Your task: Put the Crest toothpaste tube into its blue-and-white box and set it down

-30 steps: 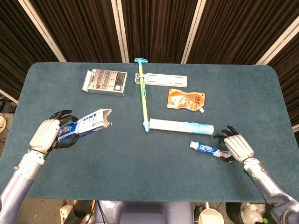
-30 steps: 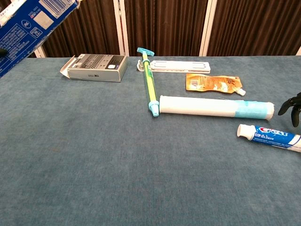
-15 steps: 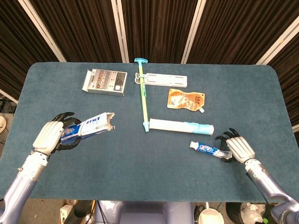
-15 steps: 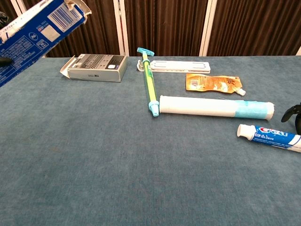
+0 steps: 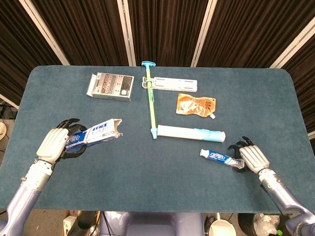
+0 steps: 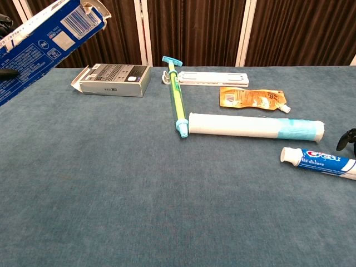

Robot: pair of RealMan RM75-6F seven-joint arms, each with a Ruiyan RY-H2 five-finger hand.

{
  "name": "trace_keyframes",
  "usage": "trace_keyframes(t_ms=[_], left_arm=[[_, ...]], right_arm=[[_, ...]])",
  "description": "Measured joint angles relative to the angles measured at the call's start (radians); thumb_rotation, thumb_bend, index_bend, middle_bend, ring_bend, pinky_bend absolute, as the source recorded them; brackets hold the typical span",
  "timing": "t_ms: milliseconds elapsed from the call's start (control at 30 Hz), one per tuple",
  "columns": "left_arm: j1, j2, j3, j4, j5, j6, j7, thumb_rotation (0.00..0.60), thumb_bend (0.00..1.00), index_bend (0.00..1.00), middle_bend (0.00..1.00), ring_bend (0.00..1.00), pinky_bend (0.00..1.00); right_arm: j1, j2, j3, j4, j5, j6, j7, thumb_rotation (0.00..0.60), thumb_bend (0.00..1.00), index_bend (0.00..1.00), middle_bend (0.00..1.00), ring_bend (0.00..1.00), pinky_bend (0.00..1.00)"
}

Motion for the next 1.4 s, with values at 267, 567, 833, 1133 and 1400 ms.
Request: trace_keyframes(t_ms=[267, 567, 833, 1133, 1400], left_arm=[[0.003, 0.006, -0.002, -0.002, -0.005, 0.010, -0.004, 0.600, 0.38, 0.44, 0.39, 0.15, 0.14], [0.003, 0.007, -0.001, 0.005, -0.005, 0.012, -0.005, 0.600, 0.38, 0.45, 0.40, 0.15, 0.14], [0.005, 0.007, 0.001, 0.005, -0.004, 0.017, -0.010, 0.600, 0.38, 0.45, 0.40, 0.15, 0.14], [0.006, 0.003, 0.010, 0.014, 0.004, 0.008, -0.024, 0.600, 0.38, 0.45, 0.40, 0.15, 0.14], [0.006, -0.009, 0.028, 0.028, 0.041, -0.011, -0.061, 0.600, 0.38, 0.45, 0.40, 0.15, 0.14]], right_arm=[[-0.003, -0.019, -0.002, 0.025, -0.002, 0.012, 0.013, 0.600, 0.20, 0.40, 0.57, 0.24, 0.00], [-0.011, -0.035, -0.008, 0.058, -0.005, 0.024, 0.028, 0.600, 0.24, 0.56, 0.58, 0.25, 0.00], [-0.018, -0.035, 0.002, 0.057, -0.003, 0.053, 0.020, 0.600, 0.28, 0.58, 0.62, 0.28, 0.00], [-0.032, -0.046, 0.021, 0.075, -0.001, 0.116, 0.027, 0.600, 0.56, 0.71, 0.71, 0.37, 0.00], [-0.034, -0.036, 0.035, 0.064, -0.012, 0.168, 0.014, 0.600, 0.68, 0.74, 0.76, 0.42, 0.00]])
